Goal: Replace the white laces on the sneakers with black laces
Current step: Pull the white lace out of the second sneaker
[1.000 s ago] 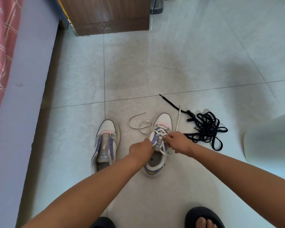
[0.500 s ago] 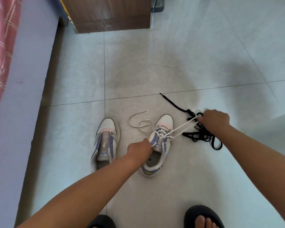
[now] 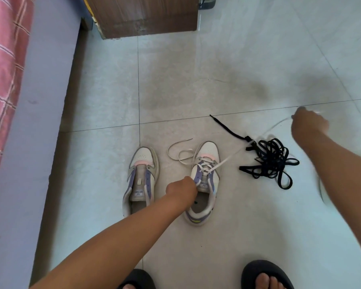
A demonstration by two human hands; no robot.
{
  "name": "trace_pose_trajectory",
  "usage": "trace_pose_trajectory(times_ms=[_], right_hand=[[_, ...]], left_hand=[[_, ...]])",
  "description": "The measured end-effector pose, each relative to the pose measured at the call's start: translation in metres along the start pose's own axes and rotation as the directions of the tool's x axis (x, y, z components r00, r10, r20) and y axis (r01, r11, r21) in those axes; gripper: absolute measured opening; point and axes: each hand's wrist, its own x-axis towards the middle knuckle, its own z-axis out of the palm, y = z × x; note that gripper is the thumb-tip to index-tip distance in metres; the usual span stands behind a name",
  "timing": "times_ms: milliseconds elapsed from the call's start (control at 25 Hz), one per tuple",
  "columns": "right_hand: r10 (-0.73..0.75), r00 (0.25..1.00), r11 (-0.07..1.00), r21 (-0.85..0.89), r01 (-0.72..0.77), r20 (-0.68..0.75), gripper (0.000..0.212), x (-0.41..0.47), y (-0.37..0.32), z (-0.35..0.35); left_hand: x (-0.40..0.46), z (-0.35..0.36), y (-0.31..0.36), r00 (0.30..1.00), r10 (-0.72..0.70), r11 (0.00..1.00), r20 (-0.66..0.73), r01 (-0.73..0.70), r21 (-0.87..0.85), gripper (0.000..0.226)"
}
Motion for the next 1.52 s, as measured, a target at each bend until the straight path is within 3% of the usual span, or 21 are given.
trace_pose_trajectory(times_ms=[160, 320, 400, 520, 680, 840, 960, 1080, 1160, 1240, 1320, 1400, 1520], right_hand=[[-0.261, 0.941, 0.95, 0.231, 0.211, 0.215, 0.033, -0.032, -0.035, -0.011], [-0.485, 0.711, 0.855, 0.447, 0.263, 0.509, 0.037, -0.141, -0.099, 0.022], [-0.48, 0.735, 0.845, 0.478, 0.24, 0.479, 0.043, -0.17, -0.114, 0.039], [-0.485, 0.788, 0.859, 0.377, 0.347, 0.378, 0.034, -0.168, -0.114, 0.046], [-0.599, 0.734, 0.794, 0.354, 0.493, 0.321, 0.014, -0.159, -0.085, 0.047], [-0.677, 0.706, 0.735, 0.21, 0.644, 0.207, 0.031, -0.158, -0.076, 0.052], [-0.74, 0.67, 0.672, 0.123, 0.73, 0.064, 0.031, -0.157, -0.078, 0.056], [-0.792, 0.607, 0.606, -0.036, 0.795, 0.065, 0.038, -0.157, -0.081, 0.058], [-0.788, 0.61, 0.601, -0.103, 0.792, 0.087, 0.04, -0.158, -0.086, 0.057], [-0.789, 0.606, 0.594, -0.129, 0.794, 0.104, 0.042, -0.158, -0.09, 0.054], [-0.777, 0.619, 0.612, -0.098, 0.785, 0.115, 0.054, -0.158, -0.091, 0.056], [-0.778, 0.616, 0.615, -0.05, 0.787, 0.126, 0.06, -0.157, -0.091, 0.057], [-0.787, 0.589, 0.589, -0.062, 0.806, 0.183, 0.045, -0.157, -0.091, 0.058]], left_hand=[[-0.005, -0.001, -0.008, 0.998, -0.013, 0.992, -0.054, 0.006, -0.125, 0.033], [-0.001, -0.013, -0.002, 0.967, 0.038, 0.979, -0.254, -0.087, -0.185, 0.04], [0.004, -0.019, -0.001, 0.959, 0.096, 0.955, -0.266, -0.164, -0.247, 0.041], [0.003, -0.018, -0.009, 0.942, 0.149, 0.933, -0.3, -0.234, -0.272, 0.039], [-0.005, -0.012, -0.042, 0.893, 0.187, 0.931, -0.41, -0.294, -0.216, 0.033], [-0.003, -0.013, -0.049, 0.831, 0.346, 0.932, -0.437, -0.356, 0.061, 0.04], [-0.001, -0.013, -0.046, 0.866, 0.333, 0.943, -0.374, -0.303, 0.137, 0.045], [0.0, -0.016, -0.042, 0.888, 0.299, 0.954, -0.351, -0.276, 0.115, 0.044], [0.003, -0.016, -0.04, 0.889, 0.277, 0.956, -0.363, -0.291, 0.017, 0.037], [0.006, -0.013, -0.042, 0.899, 0.207, 0.934, -0.386, -0.299, -0.197, 0.023], [0.008, -0.013, -0.044, 0.916, 0.116, 0.822, -0.385, -0.306, -0.48, 0.012], [0.006, -0.015, -0.044, 0.923, 0.068, 0.698, -0.38, -0.316, -0.643, 0.028], [0.002, -0.018, -0.043, 0.933, 0.03, 0.548, -0.359, -0.316, -0.775, 0.04]])
